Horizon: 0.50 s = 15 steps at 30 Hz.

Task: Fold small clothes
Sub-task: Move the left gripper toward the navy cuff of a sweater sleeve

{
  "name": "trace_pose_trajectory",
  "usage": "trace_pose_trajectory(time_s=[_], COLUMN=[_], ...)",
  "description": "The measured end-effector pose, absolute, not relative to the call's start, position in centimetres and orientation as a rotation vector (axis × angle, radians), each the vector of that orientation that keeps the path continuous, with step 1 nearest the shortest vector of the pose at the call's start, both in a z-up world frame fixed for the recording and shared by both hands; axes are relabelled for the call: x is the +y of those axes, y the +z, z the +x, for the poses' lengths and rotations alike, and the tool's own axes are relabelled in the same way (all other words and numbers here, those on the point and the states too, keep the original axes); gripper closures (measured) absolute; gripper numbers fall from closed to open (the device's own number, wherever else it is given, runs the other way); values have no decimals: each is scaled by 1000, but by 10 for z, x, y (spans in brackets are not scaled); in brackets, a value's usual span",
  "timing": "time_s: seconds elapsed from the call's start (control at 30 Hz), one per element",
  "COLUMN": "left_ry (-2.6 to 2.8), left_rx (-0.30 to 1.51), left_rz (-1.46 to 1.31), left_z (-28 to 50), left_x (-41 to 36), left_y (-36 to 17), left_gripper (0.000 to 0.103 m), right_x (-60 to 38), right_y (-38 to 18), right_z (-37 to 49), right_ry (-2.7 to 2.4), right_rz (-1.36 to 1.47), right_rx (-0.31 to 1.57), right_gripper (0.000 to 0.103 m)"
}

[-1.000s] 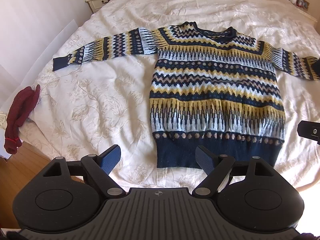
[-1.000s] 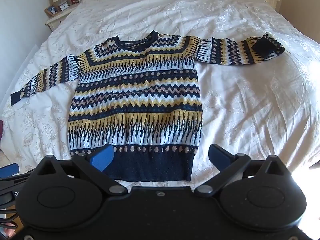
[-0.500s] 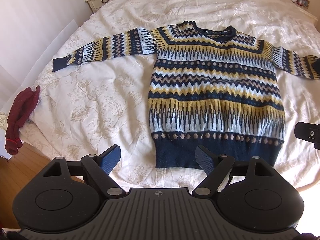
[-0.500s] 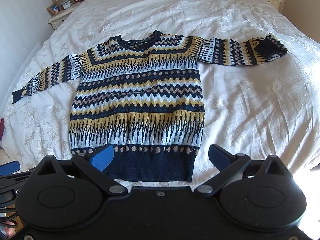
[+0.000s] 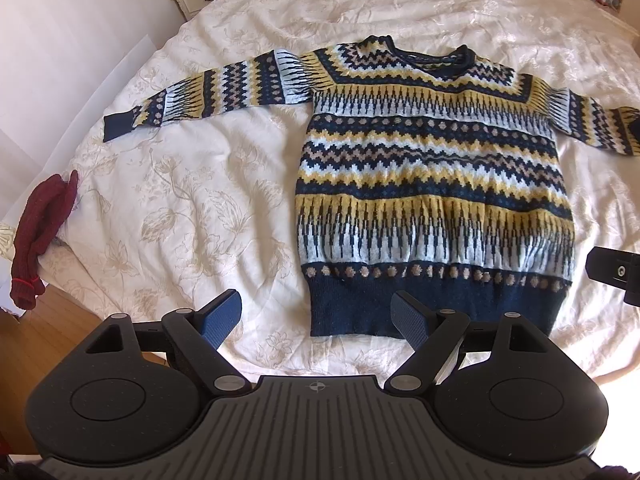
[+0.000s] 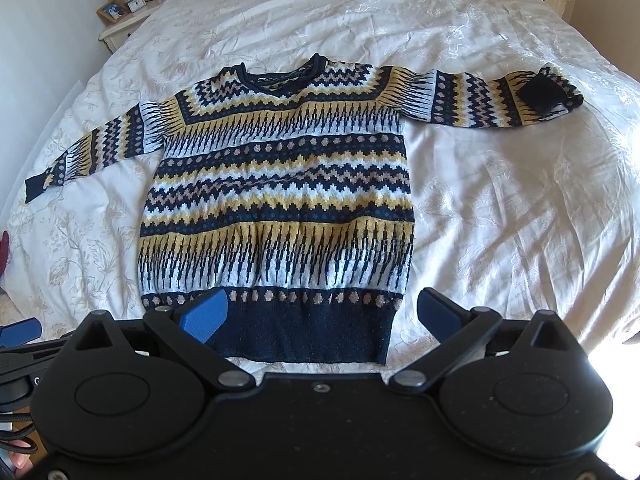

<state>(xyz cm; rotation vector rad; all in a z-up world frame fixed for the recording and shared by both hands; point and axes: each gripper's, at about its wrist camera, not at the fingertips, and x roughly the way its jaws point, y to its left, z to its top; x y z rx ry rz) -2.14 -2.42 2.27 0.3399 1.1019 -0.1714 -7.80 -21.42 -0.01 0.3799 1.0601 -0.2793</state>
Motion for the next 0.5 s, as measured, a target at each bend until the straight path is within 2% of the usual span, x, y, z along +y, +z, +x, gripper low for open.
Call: trace_pose_trajectory(time_s=[0.5], left_ry=[-161], left_rx=[1127], left_rz=[348], left_z=[-8], left_x=[-30], left_y=[15], left_gripper=[21], right_x=[-216], right_y=[-7], right_z=[-63], right_ry=[-262], right_rz=[384], right_rx=[1093], right_gripper=[2])
